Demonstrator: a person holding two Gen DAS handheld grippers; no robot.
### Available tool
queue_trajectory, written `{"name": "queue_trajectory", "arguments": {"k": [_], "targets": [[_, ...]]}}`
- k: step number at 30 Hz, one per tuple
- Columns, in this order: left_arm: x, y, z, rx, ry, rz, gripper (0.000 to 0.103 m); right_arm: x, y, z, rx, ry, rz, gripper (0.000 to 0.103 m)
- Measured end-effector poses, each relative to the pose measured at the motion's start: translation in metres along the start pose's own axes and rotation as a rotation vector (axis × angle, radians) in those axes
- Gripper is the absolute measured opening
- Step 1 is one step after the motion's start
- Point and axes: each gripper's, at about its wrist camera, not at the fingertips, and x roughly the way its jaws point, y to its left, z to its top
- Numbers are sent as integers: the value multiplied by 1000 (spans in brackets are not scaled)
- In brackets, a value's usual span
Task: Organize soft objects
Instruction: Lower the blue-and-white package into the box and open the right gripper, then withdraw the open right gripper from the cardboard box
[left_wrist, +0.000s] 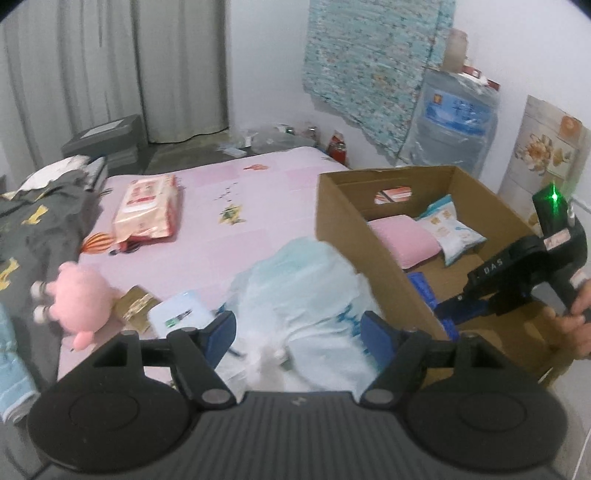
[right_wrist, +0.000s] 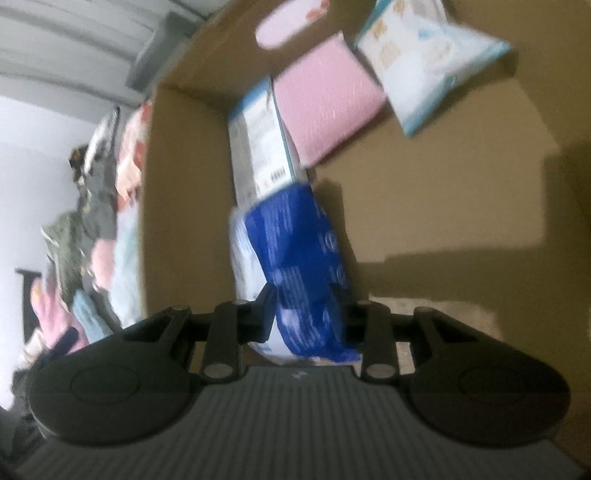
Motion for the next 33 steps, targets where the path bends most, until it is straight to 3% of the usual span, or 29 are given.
{"name": "queue_trajectory", "arguments": {"k": [9,13,20,25,33], "targets": [[-20,31,-27,-64,-17,56,76,-7,9,-6,18,-45,-16,34],[-31,45,-40,-86,-24,87,77,-30,21,-12,-18,-117,-1,38],[-53,74,-58,-149,-45,153,77,-60,67,-26,-124,-193,104,45],[-67,95,-68,-183,-74,222,77,-57,125,-36,-239,-164,193,50],[-79,121,-87,-194,-80,302,77,-7,223,-59,-391,-10,345,55]]}}
